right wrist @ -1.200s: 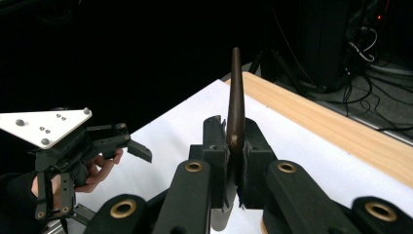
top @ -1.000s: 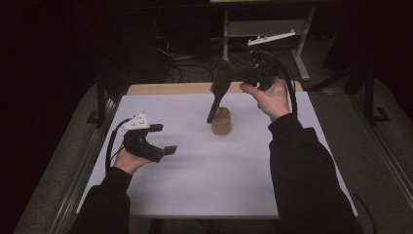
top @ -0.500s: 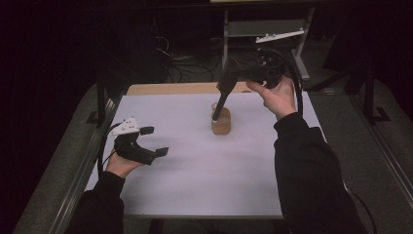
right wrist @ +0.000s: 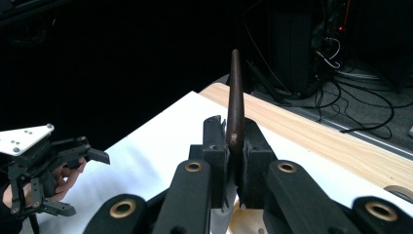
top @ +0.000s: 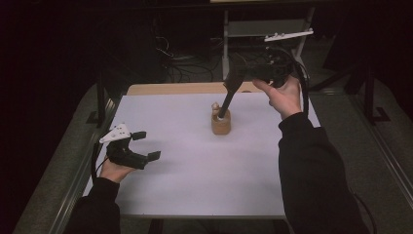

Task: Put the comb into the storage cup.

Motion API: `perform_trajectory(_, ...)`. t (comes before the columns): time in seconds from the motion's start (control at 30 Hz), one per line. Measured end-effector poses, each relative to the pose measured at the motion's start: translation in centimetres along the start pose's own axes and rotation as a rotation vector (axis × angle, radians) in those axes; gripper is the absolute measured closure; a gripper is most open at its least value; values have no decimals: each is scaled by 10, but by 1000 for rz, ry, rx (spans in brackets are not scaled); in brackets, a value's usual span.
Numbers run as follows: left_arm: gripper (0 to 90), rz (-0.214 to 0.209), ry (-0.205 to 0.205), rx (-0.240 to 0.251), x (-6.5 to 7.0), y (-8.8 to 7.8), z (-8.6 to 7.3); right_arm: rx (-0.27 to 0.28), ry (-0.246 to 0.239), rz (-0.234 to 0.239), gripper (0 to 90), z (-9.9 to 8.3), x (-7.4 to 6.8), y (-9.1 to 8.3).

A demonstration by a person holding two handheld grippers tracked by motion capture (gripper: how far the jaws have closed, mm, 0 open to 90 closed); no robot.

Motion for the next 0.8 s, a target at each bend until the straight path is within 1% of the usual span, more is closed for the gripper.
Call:
perform_trajectory(0.23,0,12,-10,-1,-3,-3,-11,15,11,-16,827,0,6,-3)
perform_trajectory(0.4,0,17,-15,18,-3,-5,-20,20,23,-29,827,-1,12,-3)
perform_trajectory(0.47,0,21,-20,16,-3,-5,-24,24,23,-29,827,-1,14,-2)
perform_trajectory(0.57,0,28,-27,29,-4,-7,-28,28,28,-32,827,-2,17,-1)
perform_trajectory(0.63,0,28,-33,47,-5,-9,-30,30,29,-36,827,-3,20,1)
perform_trajectory(0.8,0,33,-38,68,-6,-14,-37,40,56,-19,827,-8,27,6)
Point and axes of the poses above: each handheld gripper's, and its own axes: y roughly forward along the jaws, z roughly out of its top, x roughly to its right, the point moved 1 cm from there along y, roughly forward along the jaws, and after that the axes turned 5 degrees about -x, right-handed, at the moved point
